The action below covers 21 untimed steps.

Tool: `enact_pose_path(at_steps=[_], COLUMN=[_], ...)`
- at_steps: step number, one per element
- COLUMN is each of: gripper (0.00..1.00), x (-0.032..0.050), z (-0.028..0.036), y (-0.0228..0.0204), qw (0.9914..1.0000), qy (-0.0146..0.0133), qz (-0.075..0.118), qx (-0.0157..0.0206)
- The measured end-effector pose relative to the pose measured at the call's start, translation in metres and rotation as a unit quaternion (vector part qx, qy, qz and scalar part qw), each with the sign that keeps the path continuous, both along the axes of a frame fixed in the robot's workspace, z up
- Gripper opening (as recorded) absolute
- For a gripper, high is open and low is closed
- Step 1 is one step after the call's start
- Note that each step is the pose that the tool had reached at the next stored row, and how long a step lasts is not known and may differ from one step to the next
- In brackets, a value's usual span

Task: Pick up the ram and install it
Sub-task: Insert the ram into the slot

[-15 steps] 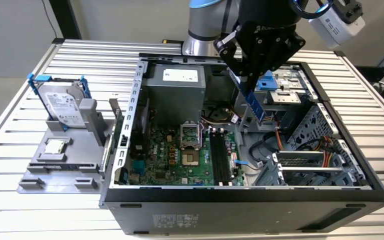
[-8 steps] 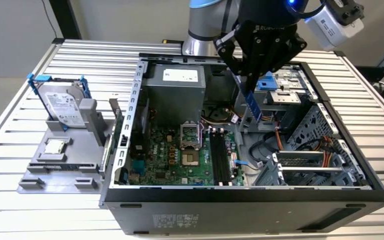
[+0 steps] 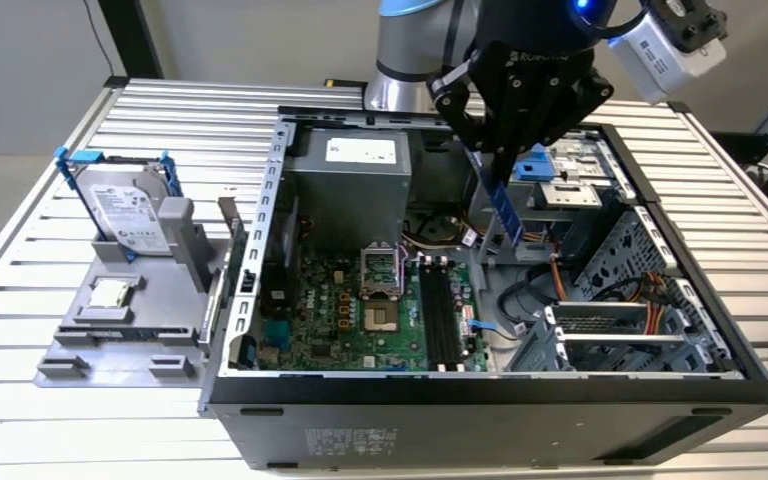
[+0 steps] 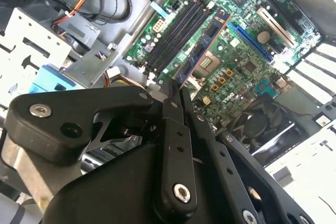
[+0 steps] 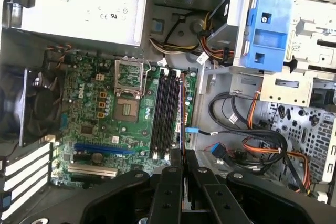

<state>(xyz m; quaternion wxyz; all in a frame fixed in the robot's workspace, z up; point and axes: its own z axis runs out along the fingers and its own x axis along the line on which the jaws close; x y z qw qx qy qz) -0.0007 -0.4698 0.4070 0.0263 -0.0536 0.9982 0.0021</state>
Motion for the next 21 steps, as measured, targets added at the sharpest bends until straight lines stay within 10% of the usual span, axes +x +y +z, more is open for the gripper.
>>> enact_pose_path(at_steps=[6,13,21], gripper=[0.0,0.0,0.0], x=[0.0041,0.0137,0.015], z=[-0.0099,-0.0173,-0.0314], y=[-0.0001,-0.0001,-0.0001], qw=[1.0,0.99988,0.99986], qy=[0.0018,0.0152,0.0156], qz=[0.0,0.0,-0.006], qx=[-0.0001,-0.0001,0.0])
